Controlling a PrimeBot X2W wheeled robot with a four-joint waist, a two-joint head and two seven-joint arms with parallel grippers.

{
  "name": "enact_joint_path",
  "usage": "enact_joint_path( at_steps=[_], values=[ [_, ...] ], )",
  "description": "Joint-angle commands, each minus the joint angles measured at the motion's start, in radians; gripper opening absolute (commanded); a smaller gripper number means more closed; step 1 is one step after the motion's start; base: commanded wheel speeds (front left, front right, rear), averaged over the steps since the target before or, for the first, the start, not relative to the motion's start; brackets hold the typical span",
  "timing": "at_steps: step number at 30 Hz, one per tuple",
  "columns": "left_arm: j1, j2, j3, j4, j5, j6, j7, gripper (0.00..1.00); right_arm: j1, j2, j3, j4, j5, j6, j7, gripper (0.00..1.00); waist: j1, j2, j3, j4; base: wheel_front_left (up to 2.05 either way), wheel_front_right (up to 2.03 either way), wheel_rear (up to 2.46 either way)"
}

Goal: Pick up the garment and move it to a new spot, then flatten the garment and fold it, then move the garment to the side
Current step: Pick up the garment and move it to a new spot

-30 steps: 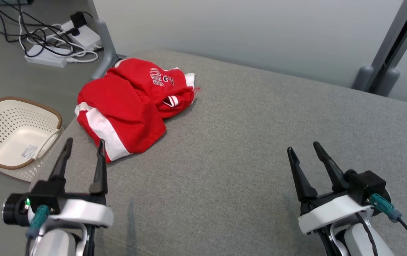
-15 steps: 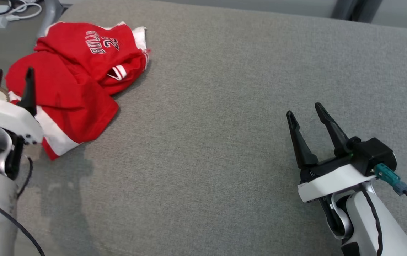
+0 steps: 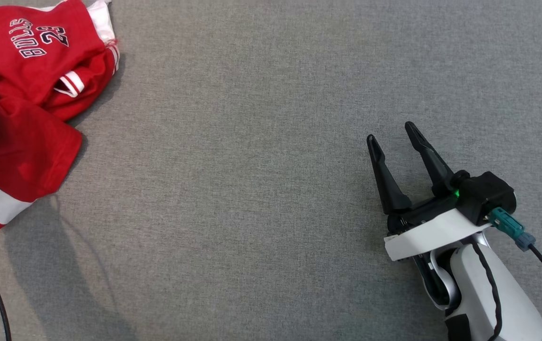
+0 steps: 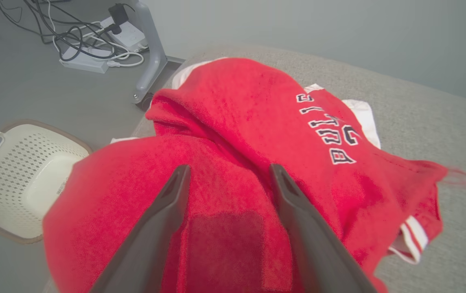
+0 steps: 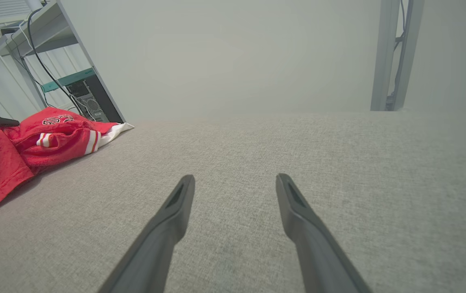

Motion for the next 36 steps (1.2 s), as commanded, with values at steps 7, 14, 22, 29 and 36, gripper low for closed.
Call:
enact_joint_path(
  at_steps=[7,14,22,29,36],
  values=[
    [-0.071,0.017,-0.048,0.087,-0.013,-0.002,0.091,1.00,-0.027,0.002,0.006,-0.003,0.006,0.000,-0.002,1.00,0.0000,0.0000,0.033,-0.017,0.00,0.00,0.00],
    [-0.096,0.028,-0.069,0.149,-0.018,0.002,0.120,0.00,-0.039,0.005,0.007,0.003,0.011,0.000,-0.002,1.00,0.0000,0.0000,0.038,-0.026,0.00,0.00,0.00],
    [-0.105,0.044,-0.076,0.156,-0.005,0.020,-0.026,0.00,-0.009,0.007,-0.003,0.022,0.015,0.000,-0.002,1.00,0.0000,0.0000,-0.018,-0.024,0.00,0.00,0.00],
    [-0.103,0.032,-0.102,0.111,0.027,0.043,-0.238,0.00,0.023,0.009,-0.012,0.028,0.021,0.000,-0.002,1.00,0.0000,0.0000,-0.106,-0.007,0.00,0.00,0.00],
    [-0.095,0.022,-0.128,0.042,0.057,0.032,-0.473,0.00,0.057,0.011,-0.034,0.027,0.028,0.000,-0.002,1.00,0.0000,0.0000,-0.199,-0.007,0.00,0.00,0.00]
  ],
)
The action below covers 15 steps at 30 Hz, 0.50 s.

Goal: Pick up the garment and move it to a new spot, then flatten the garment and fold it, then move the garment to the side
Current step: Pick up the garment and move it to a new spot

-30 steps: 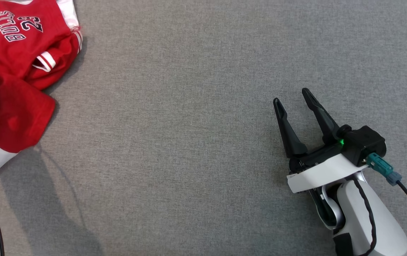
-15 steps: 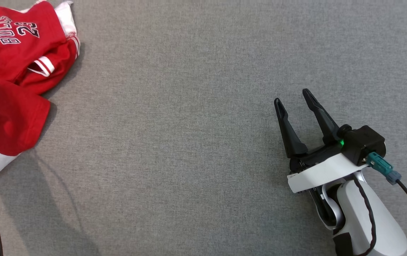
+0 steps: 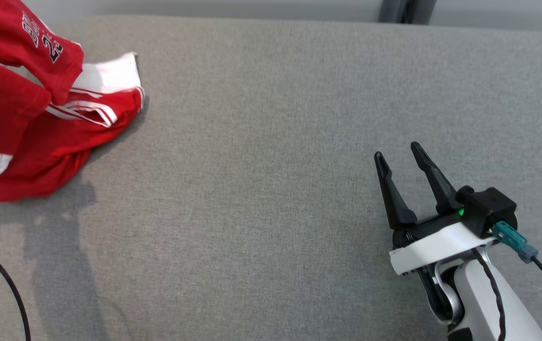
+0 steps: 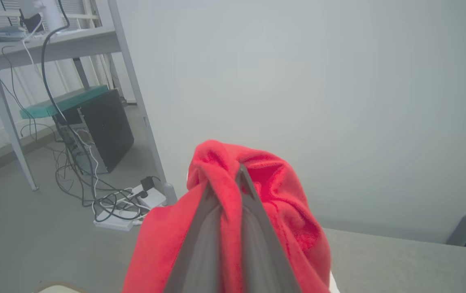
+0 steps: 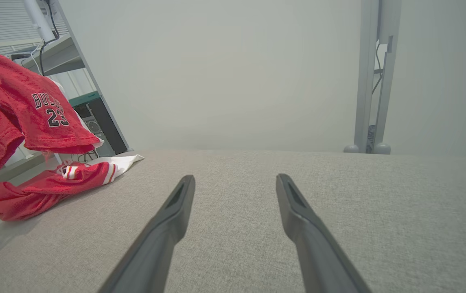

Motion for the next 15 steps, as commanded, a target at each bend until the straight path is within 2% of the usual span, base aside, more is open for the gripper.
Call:
enact_joint_path(
  at_steps=[1,6,15],
  values=[
    [0.003,0.001,-0.002,-0.012,0.003,-0.003,-0.014,0.00,0.013,-0.003,-0.007,-0.001,0.006,0.000,-0.002,1.00,0.0000,0.0000,-0.041,-0.001,0.00,0.00,0.00],
    [0.034,-0.022,-0.010,-0.109,-0.010,-0.019,-0.074,0.00,0.039,-0.002,-0.015,-0.006,0.022,0.000,-0.002,1.00,0.0000,0.0000,-0.106,-0.018,0.00,0.00,0.00],
    [0.181,-0.093,-0.071,-0.340,-0.038,-0.033,-0.069,0.00,0.075,-0.003,-0.037,-0.025,0.022,0.000,-0.002,1.00,0.0000,0.0000,-0.186,-0.092,0.00,0.00,0.00]
  ],
)
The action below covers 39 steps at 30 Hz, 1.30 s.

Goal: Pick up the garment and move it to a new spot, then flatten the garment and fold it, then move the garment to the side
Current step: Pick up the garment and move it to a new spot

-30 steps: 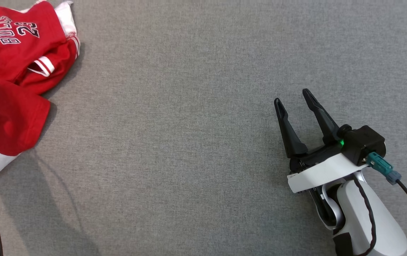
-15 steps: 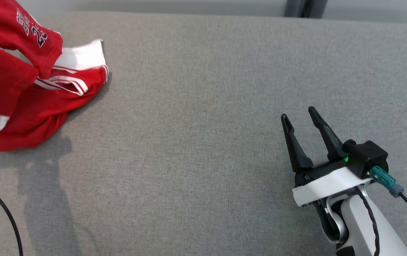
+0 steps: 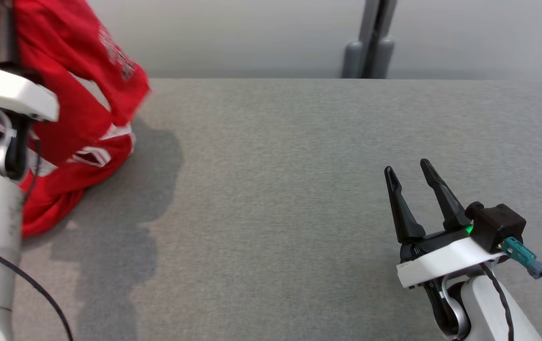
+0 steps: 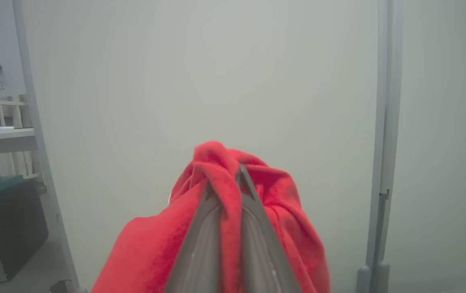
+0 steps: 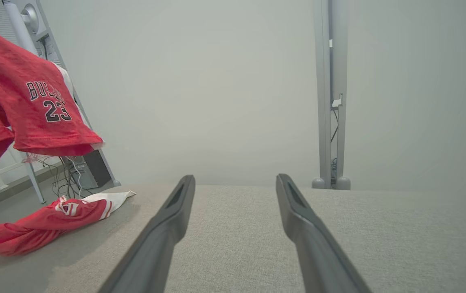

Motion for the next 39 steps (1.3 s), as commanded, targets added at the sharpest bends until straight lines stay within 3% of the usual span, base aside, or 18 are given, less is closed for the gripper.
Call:
enact_joint_path(
  at_steps=[1,10,16,25,32,33,34,35,39],
  values=[
    [0.015,-0.009,-0.003,-0.024,-0.008,-0.003,0.000,0.00,0.008,-0.005,-0.005,-0.006,-0.008,0.000,-0.002,1.00,0.0000,0.0000,-0.023,-0.036,0.00,0.00,0.00],
    [0.170,-0.131,-0.076,-0.216,-0.024,0.036,0.060,0.00,0.015,-0.005,-0.039,-0.026,-0.018,0.000,-0.002,1.00,0.0000,0.0000,-0.033,-0.190,0.00,0.00,0.00],
    [0.238,-0.195,-0.126,-0.260,-0.009,0.073,0.051,0.00,0.005,-0.005,-0.040,-0.035,-0.010,0.000,-0.002,1.00,0.0000,0.0000,-0.004,-0.319,0.00,0.00,0.00],
    [0.270,-0.215,-0.190,-0.085,0.066,0.135,0.026,0.00,-0.013,-0.004,-0.051,-0.051,0.011,0.000,-0.002,1.00,0.0000,0.0000,0.068,-0.470,0.00,0.00,0.00],
    [0.244,-0.236,-0.242,0.082,0.110,0.144,-0.003,0.00,-0.019,-0.004,-0.056,-0.061,0.023,0.000,-0.002,1.00,0.0000,0.0000,0.106,-0.511,0.00,0.00,0.00],
    [0.238,-0.238,-0.253,0.106,0.122,0.152,-0.007,0.22,-0.021,-0.004,-0.057,-0.062,0.025,0.000,-0.002,1.00,0.0000,0.0000,0.110,-0.512,0.00,0.00,0.00],
    [0.234,-0.241,-0.260,0.130,0.127,0.157,-0.010,0.89,-0.022,-0.004,-0.058,-0.062,0.026,0.000,-0.002,1.00,0.0000,0.0000,0.113,-0.512,0.00,0.00,0.00],
    [0.229,-0.246,-0.264,0.152,0.129,0.163,-0.011,1.00,-0.022,-0.004,-0.060,-0.063,0.027,0.000,-0.002,1.00,0.0000,0.0000,0.115,-0.510,0.00,0.00,0.00],
    [0.202,-0.260,-0.263,0.185,0.119,0.168,-0.017,1.00,-0.024,-0.005,-0.065,-0.062,0.022,0.000,-0.002,1.00,0.0000,0.0000,0.110,-0.484,0.00,0.00,0.00]
  ],
)
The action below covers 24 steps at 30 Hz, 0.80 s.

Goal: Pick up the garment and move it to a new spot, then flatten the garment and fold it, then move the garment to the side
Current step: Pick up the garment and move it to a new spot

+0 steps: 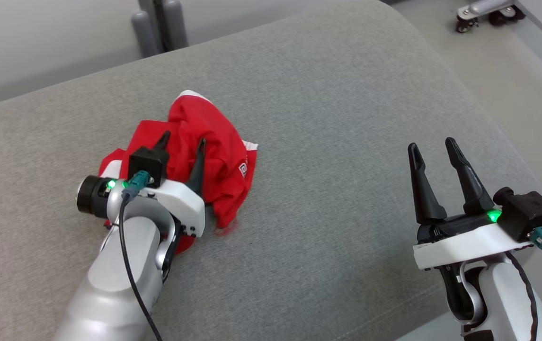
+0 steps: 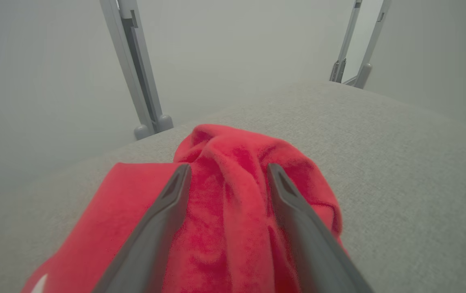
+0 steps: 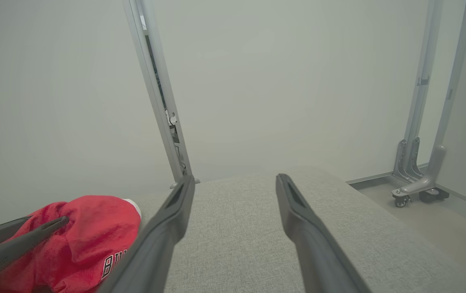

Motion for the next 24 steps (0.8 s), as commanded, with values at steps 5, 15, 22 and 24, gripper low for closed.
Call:
enact_joint_path(
  at_steps=[5,15,22,24],
  values=[
    [-0.014,0.004,0.051,-0.103,-0.017,0.009,-0.007,1.00,0.001,-0.004,-0.015,0.002,-0.015,0.000,-0.002,1.00,0.0000,0.0000,-0.034,0.071,0.00,0.00,0.00],
    [0.125,0.067,0.173,-0.390,0.048,0.039,-0.007,1.00,0.035,-0.004,-0.035,0.014,-0.060,0.000,-0.002,1.00,0.0000,0.0000,-0.122,0.246,0.00,0.00,0.00],
    [0.313,0.068,0.267,-0.550,0.075,0.053,-0.006,1.00,0.065,-0.004,-0.034,0.024,-0.083,0.000,-0.002,1.00,0.0000,0.0000,-0.168,0.347,0.00,0.00,0.00],
    [0.407,0.039,0.300,-0.610,0.084,0.051,-0.006,1.00,0.082,-0.005,-0.032,0.031,-0.091,0.000,-0.002,1.00,0.0000,0.0000,-0.185,0.376,0.00,0.00,0.00]
  ],
)
